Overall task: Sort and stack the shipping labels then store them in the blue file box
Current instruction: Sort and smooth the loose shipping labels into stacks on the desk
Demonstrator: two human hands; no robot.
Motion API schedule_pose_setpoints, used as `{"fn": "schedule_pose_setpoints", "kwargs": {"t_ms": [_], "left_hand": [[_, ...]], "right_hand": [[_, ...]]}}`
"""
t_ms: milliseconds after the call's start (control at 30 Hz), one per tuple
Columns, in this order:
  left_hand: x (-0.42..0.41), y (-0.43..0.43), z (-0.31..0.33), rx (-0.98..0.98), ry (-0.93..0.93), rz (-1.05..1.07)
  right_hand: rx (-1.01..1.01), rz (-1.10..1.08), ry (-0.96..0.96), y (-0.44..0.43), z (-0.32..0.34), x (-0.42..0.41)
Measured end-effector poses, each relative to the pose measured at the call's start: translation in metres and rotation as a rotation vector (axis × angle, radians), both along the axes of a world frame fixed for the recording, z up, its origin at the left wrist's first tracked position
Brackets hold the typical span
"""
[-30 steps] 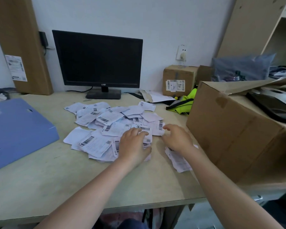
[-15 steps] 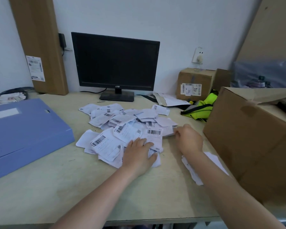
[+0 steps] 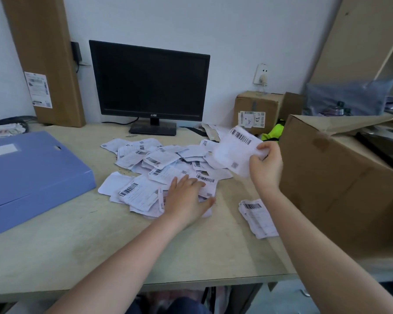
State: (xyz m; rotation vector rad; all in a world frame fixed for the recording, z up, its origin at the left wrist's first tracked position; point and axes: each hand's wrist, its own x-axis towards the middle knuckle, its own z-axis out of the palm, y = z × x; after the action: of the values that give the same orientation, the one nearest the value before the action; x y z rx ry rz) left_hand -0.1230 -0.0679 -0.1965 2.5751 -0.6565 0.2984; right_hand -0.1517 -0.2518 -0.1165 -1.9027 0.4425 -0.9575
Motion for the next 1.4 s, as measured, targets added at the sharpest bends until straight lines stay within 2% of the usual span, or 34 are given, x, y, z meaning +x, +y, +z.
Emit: {"fn": "schedule_pose_setpoints", "kwargs": {"t_ms": [67, 200, 300, 433, 500, 567, 633, 700, 767, 833, 933, 1067, 1267, 1400], "left_hand": [[-0.007, -0.007, 0.006, -0.058, -0.053, -0.017], [-0.024, -0.021, 0.012, -0.107, -0.06, -0.076], [-0.036, -0.027, 0.012, -0.123, -0.022, -0.137], [-0.047, -0.028, 0.01, -0.126, -0.006, -0.189], [-0.049, -0.025, 0.01, -0.141, -0.002, -0.177], [-0.048, -0.017, 0.014, -0.154, -0.001, -0.145], [-0.044, -0.007, 0.018, -0.161, -0.005, -0.102], [-0.037, 0.007, 0.022, -0.176, -0.014, -0.046], [-0.027, 0.023, 0.023, -0.173, -0.01, 0.017], [-0.017, 0.039, 0.023, -0.134, -0.008, 0.076], [-0.003, 0.059, 0.019, -0.003, -0.012, 0.154], [0.005, 0.071, 0.004, 0.141, 0.041, 0.13], [0.008, 0.069, -0.008, 0.05, -0.068, 0.18], [0.012, 0.067, -0.006, -0.104, -0.1, 0.233]], "right_hand": [[-0.053, 0.01, 0.1, -0.009, -0.003, -0.004], [-0.145, 0.048, 0.436, -0.027, -0.013, -0.019], [-0.179, 0.091, 0.557, -0.039, -0.02, -0.033], [-0.449, 0.065, 0.847, -0.047, -0.029, -0.046], [-0.6, 0.036, 0.928, -0.042, -0.031, -0.048], [-0.713, 0.006, 0.896, -0.029, -0.028, -0.045], [-0.737, 0.031, 0.826, -0.014, -0.024, -0.035], [-0.6, 0.151, 0.768, 0.002, -0.023, -0.02], [-0.375, 0.277, 0.749, 0.021, -0.025, -0.007], [-0.265, 0.339, 0.758, 0.037, -0.03, 0.003], [-0.281, 0.306, 0.756, 0.054, -0.047, 0.017], [-0.335, 0.26, 0.702, 0.061, -0.065, 0.029], [-0.075, 0.15, 0.359, 0.061, -0.062, 0.034], [0.136, 0.144, 0.15, 0.06, -0.048, 0.038]]}}
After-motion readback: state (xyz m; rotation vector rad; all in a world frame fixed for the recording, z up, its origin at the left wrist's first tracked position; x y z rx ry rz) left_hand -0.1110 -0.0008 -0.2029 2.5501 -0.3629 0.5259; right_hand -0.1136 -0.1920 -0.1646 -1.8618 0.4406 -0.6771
